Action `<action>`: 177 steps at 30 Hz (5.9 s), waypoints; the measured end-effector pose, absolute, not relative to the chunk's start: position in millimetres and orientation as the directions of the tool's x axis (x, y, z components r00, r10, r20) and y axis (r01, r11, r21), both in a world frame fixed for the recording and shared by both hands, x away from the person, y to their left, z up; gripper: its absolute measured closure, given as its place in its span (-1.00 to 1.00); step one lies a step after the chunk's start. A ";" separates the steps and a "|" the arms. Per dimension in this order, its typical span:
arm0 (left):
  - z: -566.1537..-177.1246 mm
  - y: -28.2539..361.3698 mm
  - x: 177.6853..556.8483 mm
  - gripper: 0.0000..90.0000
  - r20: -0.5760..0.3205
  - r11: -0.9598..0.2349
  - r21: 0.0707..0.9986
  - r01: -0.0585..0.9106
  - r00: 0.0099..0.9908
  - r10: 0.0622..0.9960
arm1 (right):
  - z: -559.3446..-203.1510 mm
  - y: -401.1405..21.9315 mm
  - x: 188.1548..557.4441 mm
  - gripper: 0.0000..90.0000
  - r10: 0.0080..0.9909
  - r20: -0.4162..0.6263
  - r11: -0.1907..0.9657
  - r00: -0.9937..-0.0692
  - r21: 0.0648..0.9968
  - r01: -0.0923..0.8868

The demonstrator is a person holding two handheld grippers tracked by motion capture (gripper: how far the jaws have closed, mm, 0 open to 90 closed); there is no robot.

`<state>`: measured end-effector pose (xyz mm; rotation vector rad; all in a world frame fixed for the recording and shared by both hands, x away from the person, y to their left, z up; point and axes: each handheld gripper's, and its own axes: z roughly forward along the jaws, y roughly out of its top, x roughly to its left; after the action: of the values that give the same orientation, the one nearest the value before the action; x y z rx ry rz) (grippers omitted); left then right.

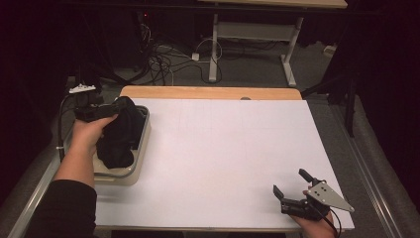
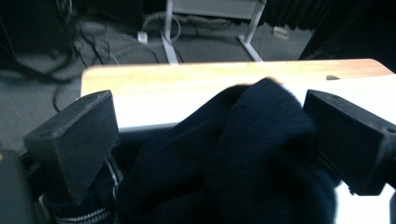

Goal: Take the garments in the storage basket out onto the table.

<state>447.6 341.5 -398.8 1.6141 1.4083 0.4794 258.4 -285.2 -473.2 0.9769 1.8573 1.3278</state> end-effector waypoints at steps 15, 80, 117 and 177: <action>-447.2 356.8 464.5 -0.98 -0.510 0.114 0.496 0.861 0.182 0.841 | -477.1 -281.5 259.5 -1.00 0.847 -0.088 0.230 -0.525 0.950 0.211; -397.9 316.9 426.1 -0.16 -0.029 -0.473 0.174 0.864 0.484 0.874 | -472.4 -281.8 258.3 -0.97 0.853 -0.079 0.210 -0.516 0.957 0.200; -291.1 287.0 413.0 -0.16 -0.031 -0.528 0.121 0.840 0.535 0.844 | -466.8 -282.1 257.8 -0.96 0.855 -0.066 0.184 -0.514 0.966 0.182; -259.4 76.5 410.8 -0.18 -0.034 -0.785 0.185 0.591 0.802 0.596 | -465.6 -280.3 260.6 -0.97 0.853 -0.079 0.191 -0.516 0.967 0.167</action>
<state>410.8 76.5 -259.4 2.8037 0.9319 0.0392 260.6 -280.3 -465.6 0.9564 1.8258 1.3614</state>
